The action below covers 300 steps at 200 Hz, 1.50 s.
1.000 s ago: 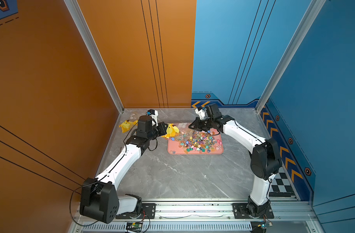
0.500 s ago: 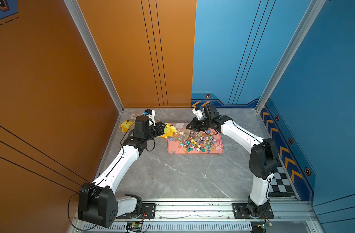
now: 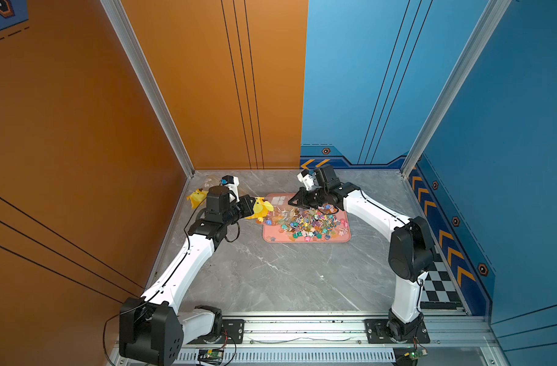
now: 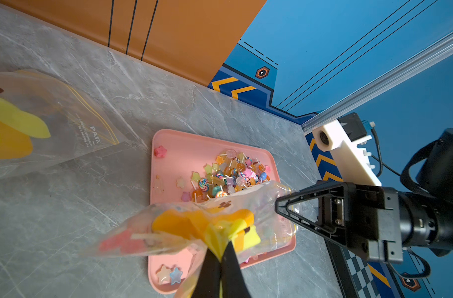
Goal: Pour candies out of the ziploc bag
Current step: 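Pour the candies out of the ziploc bag onto the tray.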
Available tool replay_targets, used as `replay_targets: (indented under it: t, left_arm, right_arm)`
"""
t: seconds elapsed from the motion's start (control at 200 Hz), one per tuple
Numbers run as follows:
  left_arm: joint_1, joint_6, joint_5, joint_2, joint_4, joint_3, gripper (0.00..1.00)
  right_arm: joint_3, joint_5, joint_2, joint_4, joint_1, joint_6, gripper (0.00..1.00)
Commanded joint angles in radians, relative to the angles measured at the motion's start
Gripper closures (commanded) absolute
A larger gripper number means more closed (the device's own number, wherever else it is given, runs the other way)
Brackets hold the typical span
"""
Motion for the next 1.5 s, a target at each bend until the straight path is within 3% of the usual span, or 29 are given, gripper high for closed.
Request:
replay_targets:
  t: [0.0,0.906,1.497]
  left_arm:
    - [0.053,0.01,-0.07,-0.055,0.076,0.002,1.0]
    - [0.102,0.016,-0.068,-0.148,0.02,-0.039,1.0]
    - [0.104,0.072,-0.105,-0.187,-0.082,0.022,1.0]
  right_arm:
    - [0.012,0.074,0.027,-0.053,-0.027,0.001,0.99]
    - [0.017,0.07,0.06,-0.053,0.006,0.001,0.99]
    - [0.049,0.054,0.092,-0.06,0.024,0.002,0.99]
